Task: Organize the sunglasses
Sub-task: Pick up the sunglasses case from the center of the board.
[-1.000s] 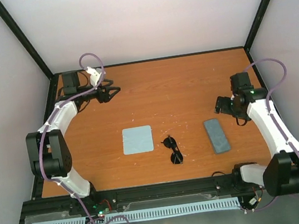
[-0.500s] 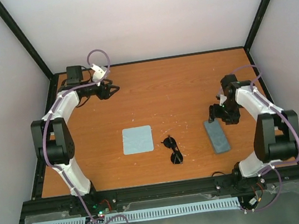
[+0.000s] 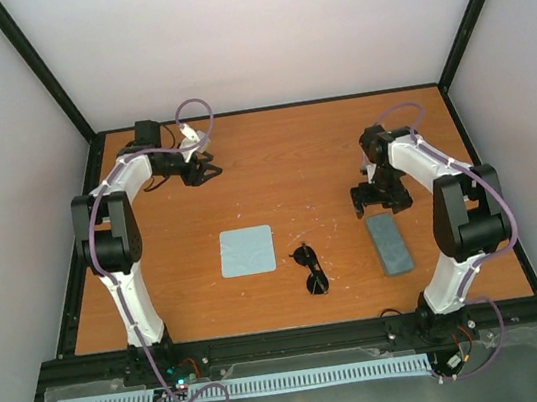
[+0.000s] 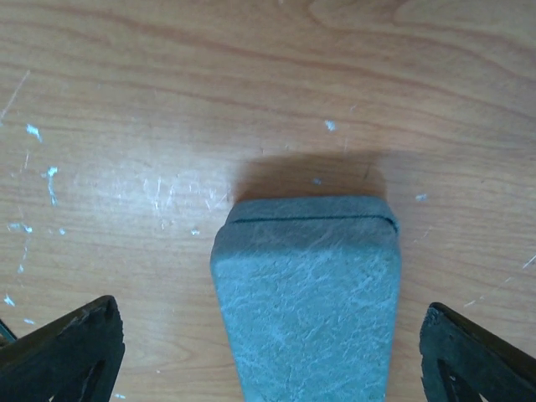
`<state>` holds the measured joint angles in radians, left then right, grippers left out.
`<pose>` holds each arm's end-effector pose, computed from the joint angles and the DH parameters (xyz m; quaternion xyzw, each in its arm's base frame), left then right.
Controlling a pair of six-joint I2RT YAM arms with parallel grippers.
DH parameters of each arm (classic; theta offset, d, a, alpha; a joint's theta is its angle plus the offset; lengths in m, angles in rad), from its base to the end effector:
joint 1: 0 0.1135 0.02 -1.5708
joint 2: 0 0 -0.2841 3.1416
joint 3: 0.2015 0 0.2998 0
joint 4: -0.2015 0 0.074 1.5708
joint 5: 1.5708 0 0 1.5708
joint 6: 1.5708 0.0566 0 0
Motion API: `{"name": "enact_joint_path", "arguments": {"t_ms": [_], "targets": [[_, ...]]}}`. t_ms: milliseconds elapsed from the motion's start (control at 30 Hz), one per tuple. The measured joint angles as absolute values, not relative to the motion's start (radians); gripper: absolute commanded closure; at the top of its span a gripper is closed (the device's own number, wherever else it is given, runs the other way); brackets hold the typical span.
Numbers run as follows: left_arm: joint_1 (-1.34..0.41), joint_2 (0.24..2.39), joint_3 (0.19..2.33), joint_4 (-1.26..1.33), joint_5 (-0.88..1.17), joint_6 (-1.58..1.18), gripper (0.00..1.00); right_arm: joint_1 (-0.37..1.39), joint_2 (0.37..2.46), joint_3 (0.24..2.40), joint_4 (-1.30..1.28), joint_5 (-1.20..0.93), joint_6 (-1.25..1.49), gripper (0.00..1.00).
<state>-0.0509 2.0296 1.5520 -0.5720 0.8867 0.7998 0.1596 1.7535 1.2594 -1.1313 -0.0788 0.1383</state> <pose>0.4861 -0.0687 0.1913 0.4608 0.7494 -0.3006 0.3682 0.3464 0.0603 0.1762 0.0096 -0.9988 -0.0349 0.0328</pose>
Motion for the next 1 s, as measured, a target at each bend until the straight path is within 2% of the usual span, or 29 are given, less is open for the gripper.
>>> {"name": "enact_joint_path", "arguments": {"t_ms": [233, 633, 800, 933, 967, 1000], "targets": [[-0.051, 2.077, 1.621, -0.591, 0.925, 0.819, 0.39, 0.173, 1.798, 1.265, -1.200, -0.052, 0.157, 0.05], [-0.051, 2.082, 1.585, -0.590, 0.928, 0.819, 0.40, 0.174, 1.830, 1.238, -1.261, -0.038, 0.183, 0.06], [-0.051, 2.082, 1.551, -0.583, 0.928, 0.812, 0.40, 0.174, 1.868, 1.233, -1.264, -0.041, 0.182, 0.19], [-0.051, 2.082, 1.550, -0.572, 0.928, 0.803, 0.40, 0.174, 1.902, 1.233, -1.264, -0.042, 0.183, 0.19], [-0.051, 2.082, 1.550, -0.569, 0.928, 0.802, 0.40, 0.174, 1.906, 1.233, -1.264, -0.042, 0.183, 0.22], [-0.051, 2.081, 1.550, -0.567, 0.928, 0.802, 0.40, 0.174, 1.909, 1.233, -1.264, -0.042, 0.183, 0.29]]}}
